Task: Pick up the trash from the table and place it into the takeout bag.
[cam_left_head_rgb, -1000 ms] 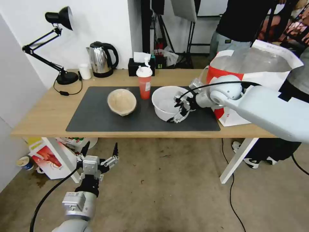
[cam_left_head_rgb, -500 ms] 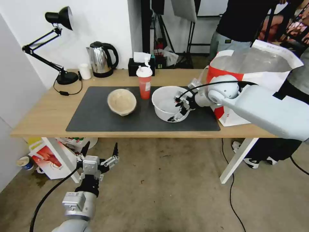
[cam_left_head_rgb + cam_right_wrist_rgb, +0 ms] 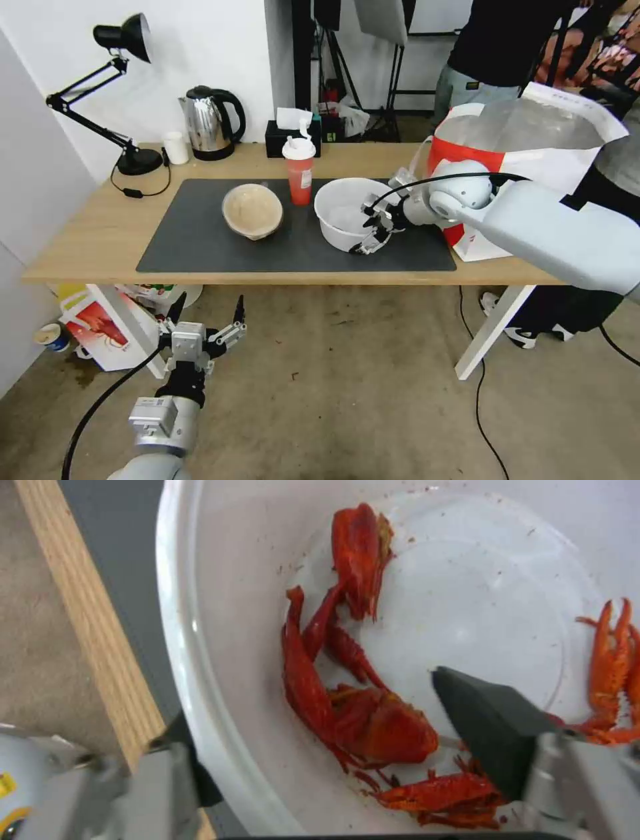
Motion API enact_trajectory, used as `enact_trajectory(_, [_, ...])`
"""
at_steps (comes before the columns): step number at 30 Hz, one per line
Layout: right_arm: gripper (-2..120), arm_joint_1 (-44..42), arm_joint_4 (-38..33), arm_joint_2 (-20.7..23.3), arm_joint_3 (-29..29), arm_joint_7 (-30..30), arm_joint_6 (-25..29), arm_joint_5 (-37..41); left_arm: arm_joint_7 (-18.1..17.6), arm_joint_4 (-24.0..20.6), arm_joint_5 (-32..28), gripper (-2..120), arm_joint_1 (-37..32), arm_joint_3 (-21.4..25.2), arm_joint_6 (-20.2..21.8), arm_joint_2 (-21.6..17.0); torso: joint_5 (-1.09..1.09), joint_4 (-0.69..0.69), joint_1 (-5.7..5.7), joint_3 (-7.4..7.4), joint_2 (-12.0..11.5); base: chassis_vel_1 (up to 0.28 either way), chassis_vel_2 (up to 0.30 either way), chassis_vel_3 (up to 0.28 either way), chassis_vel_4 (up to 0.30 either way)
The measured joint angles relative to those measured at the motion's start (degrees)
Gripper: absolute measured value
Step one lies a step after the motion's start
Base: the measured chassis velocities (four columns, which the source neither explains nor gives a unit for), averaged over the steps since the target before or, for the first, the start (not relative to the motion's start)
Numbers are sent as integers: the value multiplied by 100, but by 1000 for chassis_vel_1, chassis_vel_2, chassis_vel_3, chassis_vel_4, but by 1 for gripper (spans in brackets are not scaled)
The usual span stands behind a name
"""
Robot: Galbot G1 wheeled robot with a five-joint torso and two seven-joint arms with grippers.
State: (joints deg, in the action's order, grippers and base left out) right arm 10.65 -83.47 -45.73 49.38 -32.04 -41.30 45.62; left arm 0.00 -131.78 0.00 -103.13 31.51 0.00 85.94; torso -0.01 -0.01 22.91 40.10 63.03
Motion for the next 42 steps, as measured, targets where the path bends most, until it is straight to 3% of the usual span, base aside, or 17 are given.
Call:
enact_trajectory(19, [0,-46,48,-35,59,154,4,16,0,0,0,100,0,0,0,0,0,-1,0,1,-1,0,0,0,0])
enact_trajectory(42, [0,342,48,-98,126,186,-18,250,0,0,0,100,0,0,0,0,1,0,1,2,-1,0,0,0,0])
